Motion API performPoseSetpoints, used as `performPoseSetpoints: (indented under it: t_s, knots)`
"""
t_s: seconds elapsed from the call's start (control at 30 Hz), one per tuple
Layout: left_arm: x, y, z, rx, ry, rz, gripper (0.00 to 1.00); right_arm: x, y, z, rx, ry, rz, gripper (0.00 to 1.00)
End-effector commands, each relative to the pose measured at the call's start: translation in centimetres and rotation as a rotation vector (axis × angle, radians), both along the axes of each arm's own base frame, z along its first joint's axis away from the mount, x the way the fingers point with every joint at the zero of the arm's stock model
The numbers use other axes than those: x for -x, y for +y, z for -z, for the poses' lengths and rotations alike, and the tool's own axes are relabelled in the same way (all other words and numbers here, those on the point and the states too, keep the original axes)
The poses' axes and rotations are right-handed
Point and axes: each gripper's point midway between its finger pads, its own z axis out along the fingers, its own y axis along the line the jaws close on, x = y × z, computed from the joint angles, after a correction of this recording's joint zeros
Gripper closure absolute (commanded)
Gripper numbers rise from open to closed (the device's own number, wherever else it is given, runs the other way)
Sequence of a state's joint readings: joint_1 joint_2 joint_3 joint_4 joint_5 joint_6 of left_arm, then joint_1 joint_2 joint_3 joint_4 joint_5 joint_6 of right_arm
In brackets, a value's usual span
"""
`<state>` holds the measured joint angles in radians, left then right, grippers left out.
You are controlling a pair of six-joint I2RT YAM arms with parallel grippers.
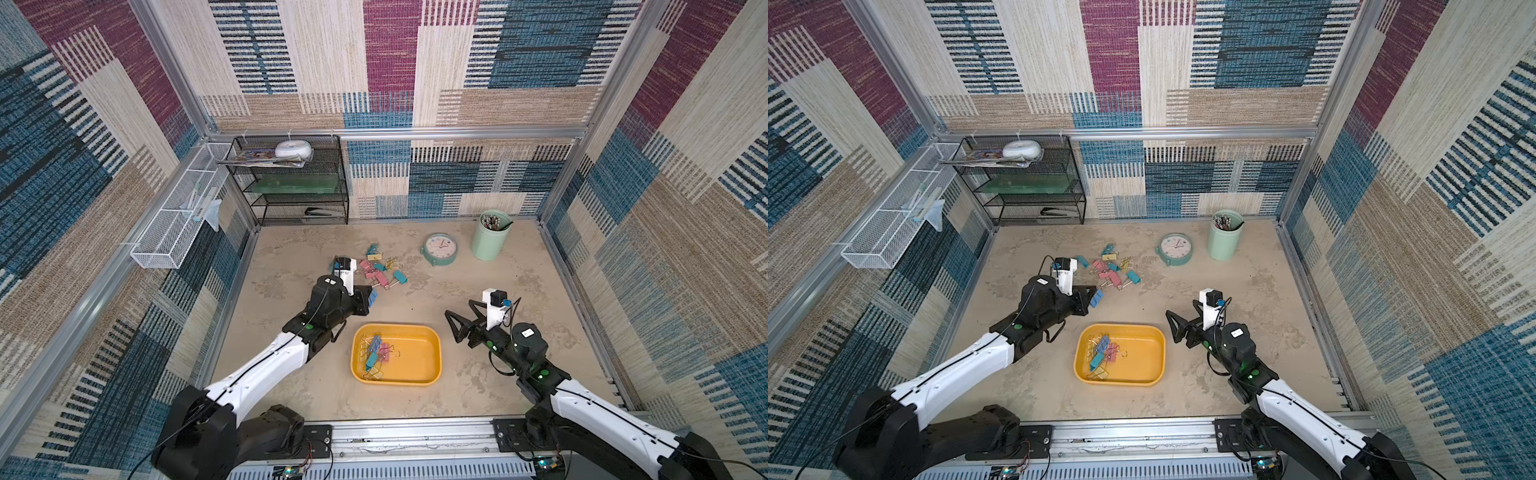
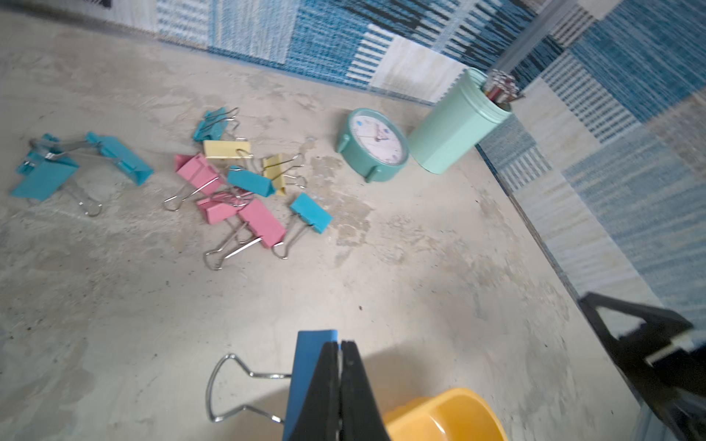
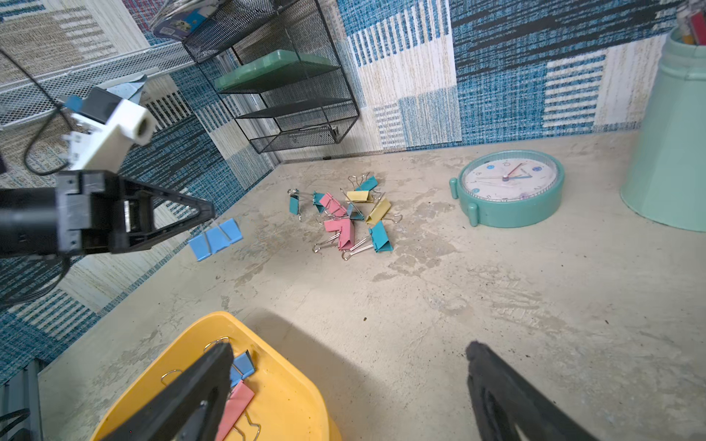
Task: Put the binder clips in the storage box
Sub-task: Place the binder clip in the storage box.
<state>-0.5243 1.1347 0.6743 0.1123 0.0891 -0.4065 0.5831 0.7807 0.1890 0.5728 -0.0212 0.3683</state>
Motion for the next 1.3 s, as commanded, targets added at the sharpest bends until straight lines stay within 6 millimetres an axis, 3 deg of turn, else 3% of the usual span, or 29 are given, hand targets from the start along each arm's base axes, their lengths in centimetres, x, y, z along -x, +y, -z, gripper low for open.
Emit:
performPoseSetpoints:
  t_s: [0.0,0.1,0.2,0.43,0.53,0.8,0.87,0.93,1.03,1.13,1.27]
  knots:
    - [2.7,0.6,-0.1,-0.243,-0.077,-0.041,1.0,0.2,0.2,-1.1,-0.014,-0.033,-0.014,0.02]
    - [6.0,-2.1,-0.7,-0.391,-0.163,0.045,1.0,0.2,0.0,-1.2,-0.022,-0.036,-0.006,0.02]
    - [8.5,-4.9,-0.1,-0.496,-0.21,0.114,1.0,0.1,-0.3,-1.2,-0.028,-0.034,0.01,0.02]
    - [11.1,-10.6,5.0,-0.522,-0.184,0.237,1.0,-0.1,-0.8,-1.1,-0.025,-0.03,0.044,0.02]
    - [11.3,-11.4,7.6,-0.551,-0.158,0.263,1.0,-0.1,-0.9,-1.0,-0.022,-0.03,0.048,0.02]
    - [11.0,-11.0,12.4,-0.64,-0.098,0.243,1.0,-0.1,-0.8,-1.0,-0.024,-0.027,0.042,0.01]
    - [11.0,-10.9,13.1,-0.641,-0.085,0.233,0.95,-0.1,-0.8,-1.0,-0.025,-0.028,0.043,0.02]
    - [11.0,-11.0,13.1,-0.635,-0.081,0.232,0.89,-0.1,-0.8,-1.0,-0.025,-0.028,0.046,0.02]
    - [10.7,-11.4,11.5,-0.605,-0.109,0.232,0.83,-0.1,-0.8,-1.1,-0.027,-0.029,0.043,0.02]
    - [9.8,-11.2,8.6,-0.559,-0.142,0.214,0.76,-0.1,-0.7,-1.1,-0.025,-0.03,0.038,0.02]
    - [7.1,-9.7,3.9,-0.475,-0.152,0.151,0.6,0.0,-0.7,-1.1,-0.025,-0.031,0.036,0.02]
